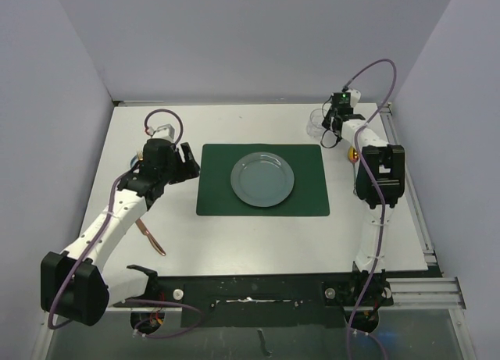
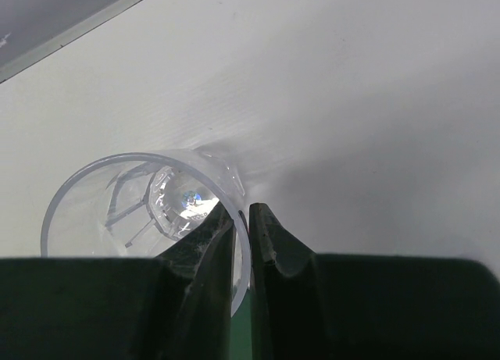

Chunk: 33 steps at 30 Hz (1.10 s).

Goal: Set the dinner table for one person
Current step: Place the cup at the center of the board.

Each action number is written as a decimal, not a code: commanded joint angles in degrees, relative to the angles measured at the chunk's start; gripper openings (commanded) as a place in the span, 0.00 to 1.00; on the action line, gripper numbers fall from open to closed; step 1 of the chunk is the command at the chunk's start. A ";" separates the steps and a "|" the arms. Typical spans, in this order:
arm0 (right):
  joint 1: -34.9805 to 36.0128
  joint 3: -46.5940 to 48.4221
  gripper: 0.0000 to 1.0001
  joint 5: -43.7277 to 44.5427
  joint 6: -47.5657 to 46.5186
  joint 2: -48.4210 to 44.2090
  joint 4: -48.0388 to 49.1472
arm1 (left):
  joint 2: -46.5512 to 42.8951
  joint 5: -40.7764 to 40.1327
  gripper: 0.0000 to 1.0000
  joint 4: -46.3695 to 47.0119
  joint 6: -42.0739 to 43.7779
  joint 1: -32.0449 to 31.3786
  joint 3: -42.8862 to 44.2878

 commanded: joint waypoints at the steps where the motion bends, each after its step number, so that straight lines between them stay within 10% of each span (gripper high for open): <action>1: 0.13 2.91 0.00 -4.39 0.55 0.82 0.40 | 0.52 0.22 0.69 3.37 -0.01 -0.24 0.66; 33: 0.54 14.89 0.03 -9.33 -4.43 3.16 -9.69 | 0.09 1.02 0.69 4.50 -0.18 -0.41 -0.35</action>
